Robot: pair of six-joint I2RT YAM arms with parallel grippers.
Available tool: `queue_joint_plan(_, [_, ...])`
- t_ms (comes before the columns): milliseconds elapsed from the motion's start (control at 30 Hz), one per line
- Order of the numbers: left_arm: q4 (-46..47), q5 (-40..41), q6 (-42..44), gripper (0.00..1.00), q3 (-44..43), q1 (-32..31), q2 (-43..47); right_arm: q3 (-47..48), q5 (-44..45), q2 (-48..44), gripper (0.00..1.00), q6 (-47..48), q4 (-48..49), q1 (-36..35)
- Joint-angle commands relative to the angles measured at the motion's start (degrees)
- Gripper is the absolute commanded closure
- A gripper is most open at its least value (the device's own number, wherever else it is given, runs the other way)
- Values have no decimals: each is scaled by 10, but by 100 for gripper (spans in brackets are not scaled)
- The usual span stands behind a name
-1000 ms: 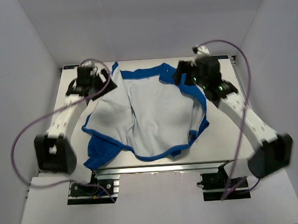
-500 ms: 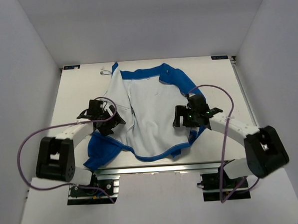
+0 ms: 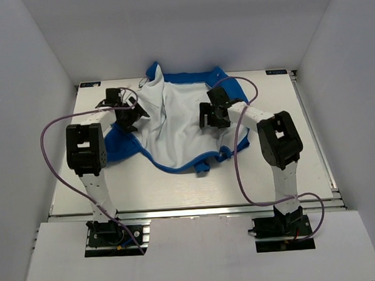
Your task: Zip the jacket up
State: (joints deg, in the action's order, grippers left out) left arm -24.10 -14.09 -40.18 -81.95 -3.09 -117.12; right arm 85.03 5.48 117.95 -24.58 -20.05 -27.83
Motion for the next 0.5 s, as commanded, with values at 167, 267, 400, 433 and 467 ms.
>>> queue_joint_plan(167, [-32, 21, 91, 2, 39, 50, 80, 1, -41, -100, 11, 61, 2, 1])
queue_joint_plan(267, [-80, 89, 85, 2, 43, 50, 156, -44, -88, -171, 11, 75, -12, 1])
queue_joint_plan(400, [-118, 178, 74, 2, 44, 71, 208, -131, -100, -283, 10, 70, -14, 1])
queue_joint_plan(433, [-123, 166, 72, 2, 41, 84, 209, -162, -95, -300, 11, 67, -15, 1])
queue_joint_plan(467, [-122, 152, 71, 2, 38, 112, 209, -176, -87, -315, 11, 65, -15, 1])
